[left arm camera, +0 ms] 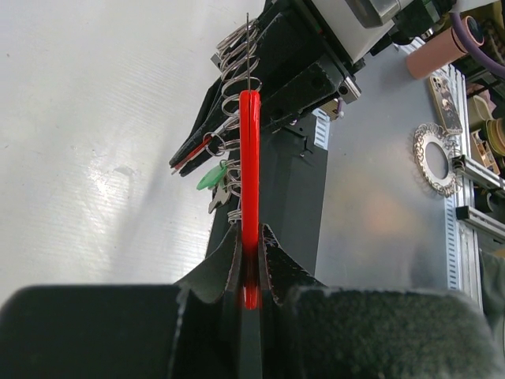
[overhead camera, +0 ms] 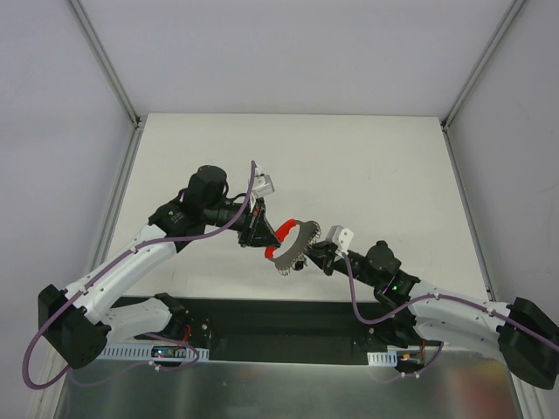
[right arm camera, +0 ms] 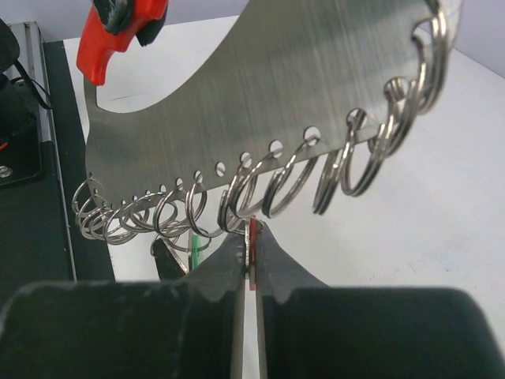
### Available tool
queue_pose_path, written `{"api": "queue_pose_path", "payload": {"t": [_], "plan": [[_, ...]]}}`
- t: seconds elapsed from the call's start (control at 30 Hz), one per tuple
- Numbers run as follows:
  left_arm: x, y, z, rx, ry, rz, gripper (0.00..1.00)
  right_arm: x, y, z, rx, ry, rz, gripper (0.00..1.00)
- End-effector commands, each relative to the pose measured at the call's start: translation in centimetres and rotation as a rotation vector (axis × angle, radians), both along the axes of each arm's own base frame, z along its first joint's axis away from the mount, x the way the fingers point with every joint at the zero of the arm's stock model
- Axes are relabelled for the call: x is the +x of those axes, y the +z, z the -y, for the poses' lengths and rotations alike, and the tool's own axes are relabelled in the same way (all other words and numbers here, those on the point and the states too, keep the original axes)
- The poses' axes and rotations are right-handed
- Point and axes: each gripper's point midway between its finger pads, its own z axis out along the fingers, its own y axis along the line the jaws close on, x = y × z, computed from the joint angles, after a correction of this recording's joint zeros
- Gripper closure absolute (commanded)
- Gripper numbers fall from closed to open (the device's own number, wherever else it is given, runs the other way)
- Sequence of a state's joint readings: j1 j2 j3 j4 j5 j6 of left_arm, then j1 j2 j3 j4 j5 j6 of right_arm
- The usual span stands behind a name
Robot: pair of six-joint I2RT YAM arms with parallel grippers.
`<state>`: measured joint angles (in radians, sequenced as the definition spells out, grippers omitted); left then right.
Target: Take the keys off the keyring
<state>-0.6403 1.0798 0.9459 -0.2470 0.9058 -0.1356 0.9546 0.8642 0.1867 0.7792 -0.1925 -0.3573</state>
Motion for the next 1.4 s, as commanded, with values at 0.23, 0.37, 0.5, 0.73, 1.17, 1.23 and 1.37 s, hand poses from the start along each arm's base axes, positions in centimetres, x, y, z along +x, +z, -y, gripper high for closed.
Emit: {"api": "queue_pose_path", "payload": {"t": [0.23, 0.37, 0.5, 0.73, 1.17, 1.23, 1.37], "plan": [[2.2, -0.2, -0.2, 0.029, 0.117, 0.034, 1.00, 1.9, 2.9, 1.8, -0.058, -0.169, -0.082, 0.99], [2.6, -1.4, -0.1, 0.057, 0.138, -0.008, 1.00, 1.7, 4.0, 2.4, -0.050, -0.174, -0.079, 0.99], [3.2, -2.2, -0.3, 0.073, 0.195, -0.026, 1.00, 2.1, 3.9, 3.2, -0.057, -0.221, -0.074, 0.99], [3.5, -2.8, -0.2, 0.057, 0.250, -0.084, 1.00, 1.8, 3.5, 3.0, -0.098, -0.199, -0.101, 0.99], [4.2, -4.8, 0.0, 0.072, 0.316, -0.192, 0.98, 2.3, 5.1, 2.7, -0.134, -0.206, -0.092, 0.99], [4.3, -5.1, 0.0, 0.074, 0.324, -0.208, 0.97, 2.5, 5.3, 2.4, -0.144, -0.206, -0.094, 0.99], [4.3, -5.3, -0.1, 0.072, 0.334, -0.203, 0.89, 2.7, 5.6, 2.3, -0.150, -0.208, -0.086, 0.99]]}}
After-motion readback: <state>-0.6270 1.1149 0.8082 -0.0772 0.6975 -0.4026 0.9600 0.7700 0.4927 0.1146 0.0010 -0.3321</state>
